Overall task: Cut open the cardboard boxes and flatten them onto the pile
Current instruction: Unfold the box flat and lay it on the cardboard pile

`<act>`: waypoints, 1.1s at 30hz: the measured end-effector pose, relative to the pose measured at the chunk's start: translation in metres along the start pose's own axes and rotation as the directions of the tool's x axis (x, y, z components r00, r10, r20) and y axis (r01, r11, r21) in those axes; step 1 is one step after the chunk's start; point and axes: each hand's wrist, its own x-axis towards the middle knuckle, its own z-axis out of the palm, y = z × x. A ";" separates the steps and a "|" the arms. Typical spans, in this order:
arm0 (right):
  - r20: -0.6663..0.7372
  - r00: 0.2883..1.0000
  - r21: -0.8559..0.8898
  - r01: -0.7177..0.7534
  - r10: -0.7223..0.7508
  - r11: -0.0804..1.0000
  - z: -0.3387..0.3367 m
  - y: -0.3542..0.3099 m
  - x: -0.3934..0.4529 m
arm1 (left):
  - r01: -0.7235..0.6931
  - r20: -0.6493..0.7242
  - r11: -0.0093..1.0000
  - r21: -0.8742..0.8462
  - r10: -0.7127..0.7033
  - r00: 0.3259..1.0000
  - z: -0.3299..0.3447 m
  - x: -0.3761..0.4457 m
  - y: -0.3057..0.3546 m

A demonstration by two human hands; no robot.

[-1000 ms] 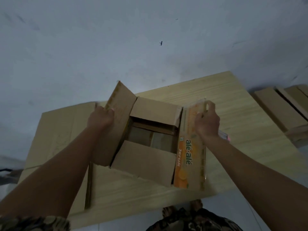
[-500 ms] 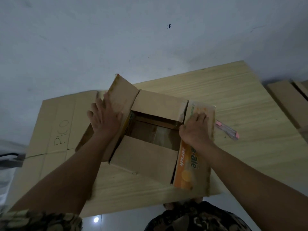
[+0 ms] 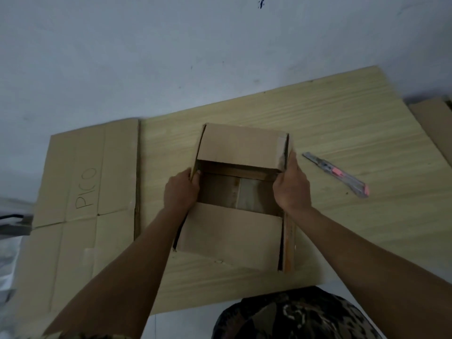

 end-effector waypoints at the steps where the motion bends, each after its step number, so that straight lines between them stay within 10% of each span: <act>1: -0.009 1.000 0.001 0.001 -0.001 1.000 0.000 0.002 0.001 | -0.015 0.000 0.999 -0.031 0.015 1.000 0.001 -0.001 0.000; 6: -0.090 0.983 -0.192 0.142 -0.161 0.971 -0.001 -0.001 -0.003 | -0.072 0.066 0.997 -0.025 0.073 0.995 -0.012 0.006 -0.004; 11: -0.299 0.797 -0.302 0.442 -0.525 0.844 -0.020 -0.023 0.022 | -0.140 0.090 0.989 -0.050 0.144 0.985 -0.018 0.016 -0.007; 21: -0.490 0.636 -0.445 0.405 -0.595 0.799 -0.050 -0.041 0.081 | -0.292 0.093 0.956 0.021 0.289 0.953 -0.029 0.046 0.010; 29: -0.047 0.940 -0.629 0.235 -0.337 0.741 -0.062 -0.040 0.104 | -0.342 0.086 0.937 0.073 0.335 0.938 -0.025 0.064 0.014; 33: 0.112 0.974 -0.605 0.225 -0.198 0.764 -0.056 -0.041 0.116 | -0.381 0.072 0.921 0.075 0.377 0.924 -0.024 0.070 0.017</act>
